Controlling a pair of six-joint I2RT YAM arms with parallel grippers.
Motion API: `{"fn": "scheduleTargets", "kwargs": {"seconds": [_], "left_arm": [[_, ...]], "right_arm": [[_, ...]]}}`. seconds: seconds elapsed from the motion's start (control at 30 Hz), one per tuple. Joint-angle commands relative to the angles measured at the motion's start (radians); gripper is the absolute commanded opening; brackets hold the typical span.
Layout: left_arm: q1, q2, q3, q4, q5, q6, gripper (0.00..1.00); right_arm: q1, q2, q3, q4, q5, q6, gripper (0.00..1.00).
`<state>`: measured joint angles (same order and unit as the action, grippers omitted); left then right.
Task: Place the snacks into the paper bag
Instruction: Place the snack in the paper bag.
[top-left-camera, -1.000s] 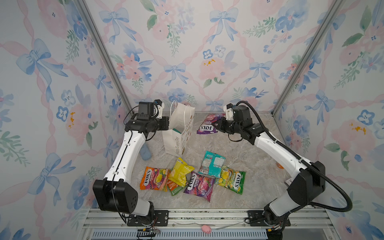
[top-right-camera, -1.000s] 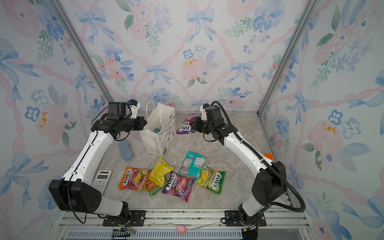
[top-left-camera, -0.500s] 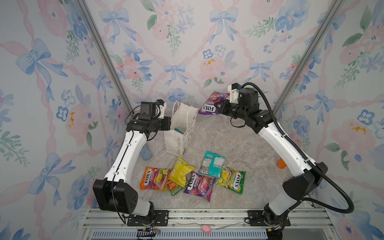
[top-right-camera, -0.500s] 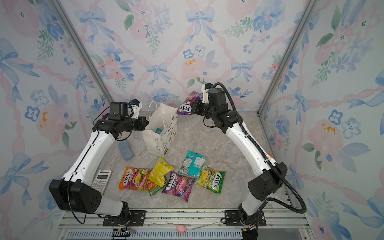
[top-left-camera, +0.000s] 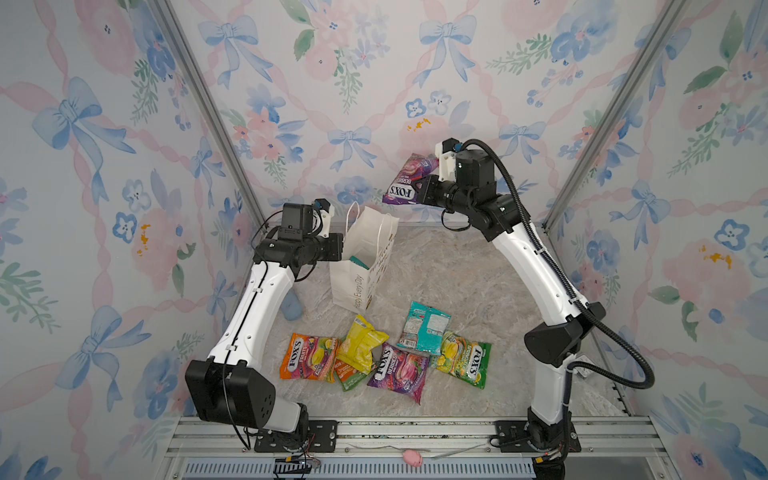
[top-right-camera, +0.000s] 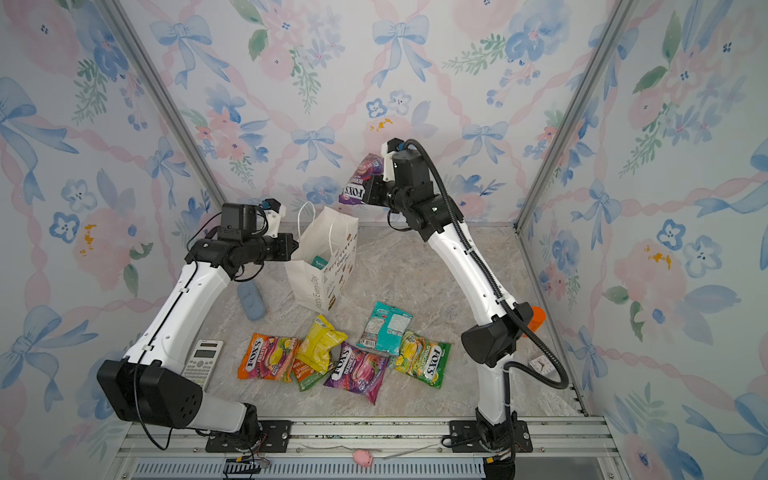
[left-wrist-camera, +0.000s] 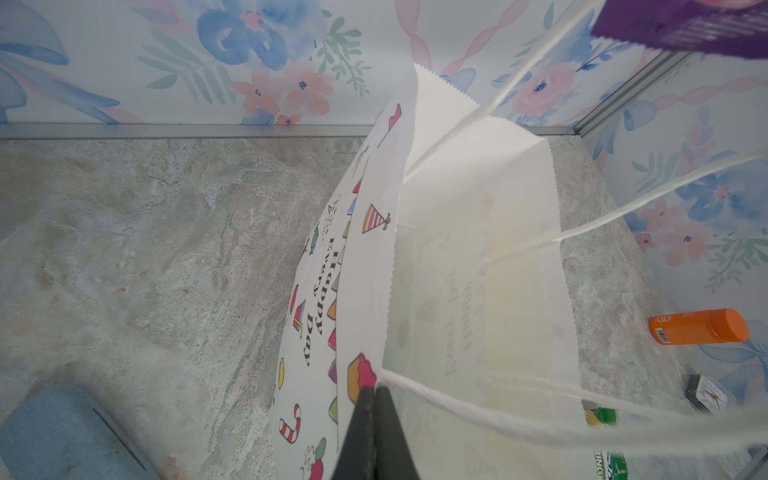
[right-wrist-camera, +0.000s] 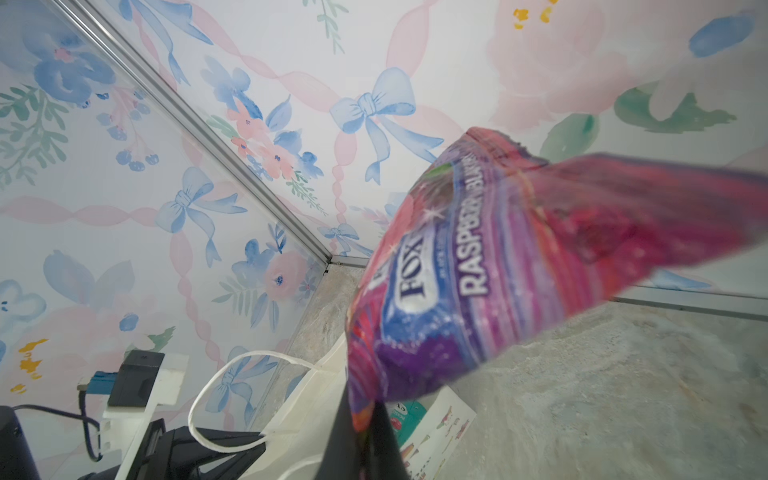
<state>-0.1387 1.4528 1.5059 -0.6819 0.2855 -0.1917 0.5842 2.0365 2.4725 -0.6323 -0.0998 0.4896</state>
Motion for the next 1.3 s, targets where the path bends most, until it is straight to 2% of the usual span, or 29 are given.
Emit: {"fn": "scheduleTargets", "kwargs": {"seconds": [0.0,0.07,0.23,0.83,1.27], "left_arm": [[-0.01,-0.03,0.025,-0.008,0.001,-0.011,0.0],[-0.01,-0.031,0.024,-0.008,-0.001,-0.011,0.0],[-0.01,-0.037,0.02,-0.008,-0.011,-0.009,0.0],[-0.01,-0.039,0.023,-0.008,-0.038,-0.014,0.0],[-0.01,-0.04,0.024,-0.008,-0.036,-0.015,0.0]], "right_arm": [[0.034,0.051,0.141,-0.066,0.016,-0.046,0.0],[0.049,0.084,0.191,-0.093,0.016,-0.052,0.0],[0.077,0.082,0.186,-0.136,0.024,-0.078,0.0],[0.125,-0.165,-0.207,-0.076,0.057,-0.112,0.0],[0.16,-0.14,-0.247,-0.069,0.028,-0.082,0.0]]}}
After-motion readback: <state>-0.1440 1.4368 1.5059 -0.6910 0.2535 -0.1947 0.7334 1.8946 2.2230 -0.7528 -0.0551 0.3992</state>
